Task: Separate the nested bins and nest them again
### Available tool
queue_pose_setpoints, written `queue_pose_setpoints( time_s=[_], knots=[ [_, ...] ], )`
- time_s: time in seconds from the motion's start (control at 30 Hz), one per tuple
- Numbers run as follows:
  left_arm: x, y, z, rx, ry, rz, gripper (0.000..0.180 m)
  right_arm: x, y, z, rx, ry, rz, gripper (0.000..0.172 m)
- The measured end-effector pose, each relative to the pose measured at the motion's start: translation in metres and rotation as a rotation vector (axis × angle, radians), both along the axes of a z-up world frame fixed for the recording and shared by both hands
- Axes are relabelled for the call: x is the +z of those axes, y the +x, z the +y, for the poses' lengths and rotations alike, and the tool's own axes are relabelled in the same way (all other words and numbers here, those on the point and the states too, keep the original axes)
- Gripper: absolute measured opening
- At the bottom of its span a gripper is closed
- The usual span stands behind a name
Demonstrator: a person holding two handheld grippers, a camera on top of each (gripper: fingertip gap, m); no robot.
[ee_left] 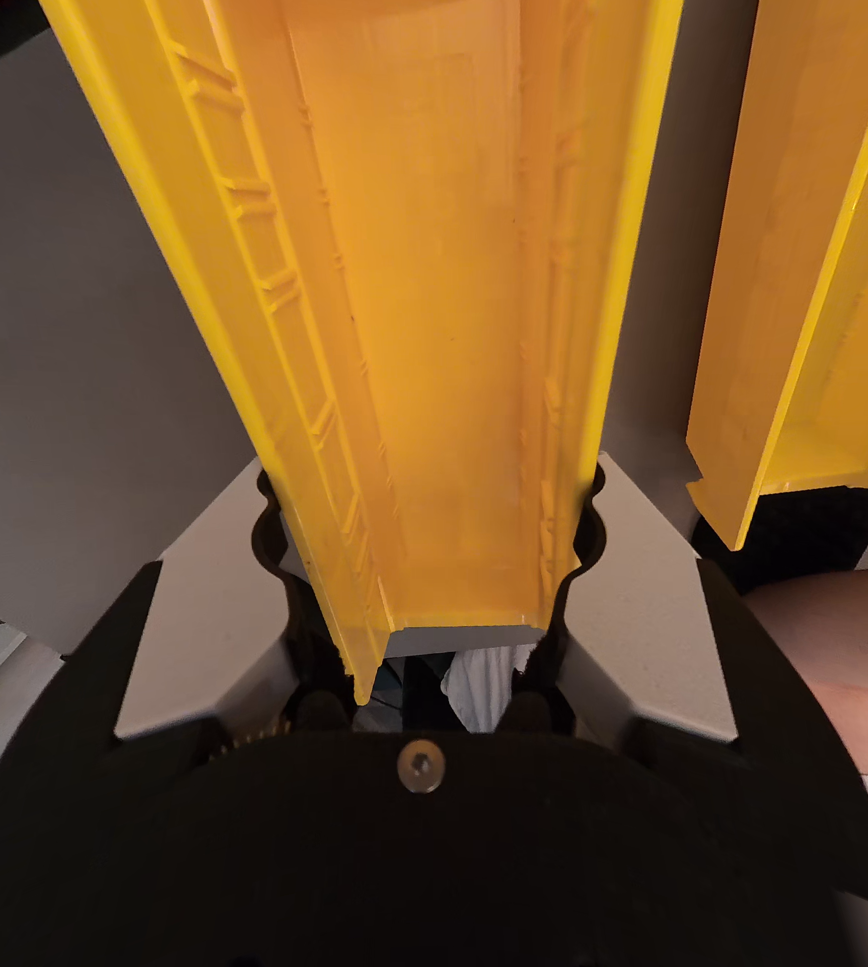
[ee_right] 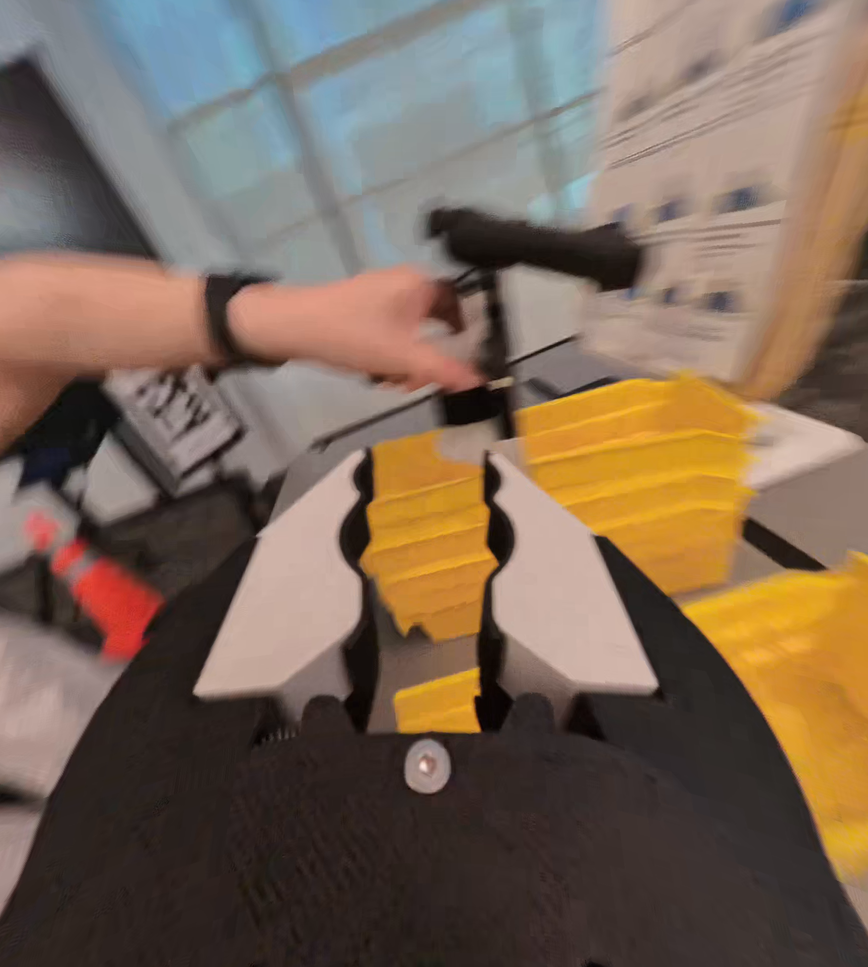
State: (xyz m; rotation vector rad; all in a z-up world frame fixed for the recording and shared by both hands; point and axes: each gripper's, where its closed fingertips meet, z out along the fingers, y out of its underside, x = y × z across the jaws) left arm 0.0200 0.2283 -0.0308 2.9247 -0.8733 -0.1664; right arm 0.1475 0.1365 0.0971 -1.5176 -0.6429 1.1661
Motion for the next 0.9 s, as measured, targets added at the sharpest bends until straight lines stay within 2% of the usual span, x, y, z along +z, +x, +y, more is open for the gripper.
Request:
queue_pose_setpoints(
  time_s=[0.03,0.1,0.17,0.23,0.33,0.53,0.7,0.9],
  knots=[
    [0.0,0.0,0.0,-0.002,0.001,0.0,0.114,-0.006,-0.022,-0.016,0.089,0.063,-0.111,0.02],
    [0.001,0.0,0.0,-0.004,0.005,-0.002,0.114,-0.036,-0.05,-0.017,0.084,0.176,-0.416,0.0],
    [0.001,-0.001,0.0,-0.004,0.004,-0.005,0.114,-0.06,-0.075,-0.018,0.142,0.221,-0.566,0.0],
    [0.002,-0.001,0.0,-0.001,0.004,-0.012,0.114,-0.07,-0.094,-0.018,0.22,0.161,-0.565,0.0],
    [0.001,-0.002,0.0,0.003,0.001,-0.019,0.115,-0.086,-0.103,-0.007,0.23,0.127,-0.604,0.0],
    [-0.001,-0.001,0.0,-0.002,-0.006,-0.015,0.115,-0.1,-0.119,0.007,0.231,0.135,-0.627,0.0],
    [-0.001,-0.003,0.001,-0.01,-0.007,-0.007,0.114,-0.123,-0.127,0.012,0.26,0.064,-0.685,0.0],
    [-0.002,-0.006,0.0,-0.019,-0.007,0.012,0.113,-0.129,-0.13,0.013,0.275,0.019,-0.678,0.0]
  ],
)
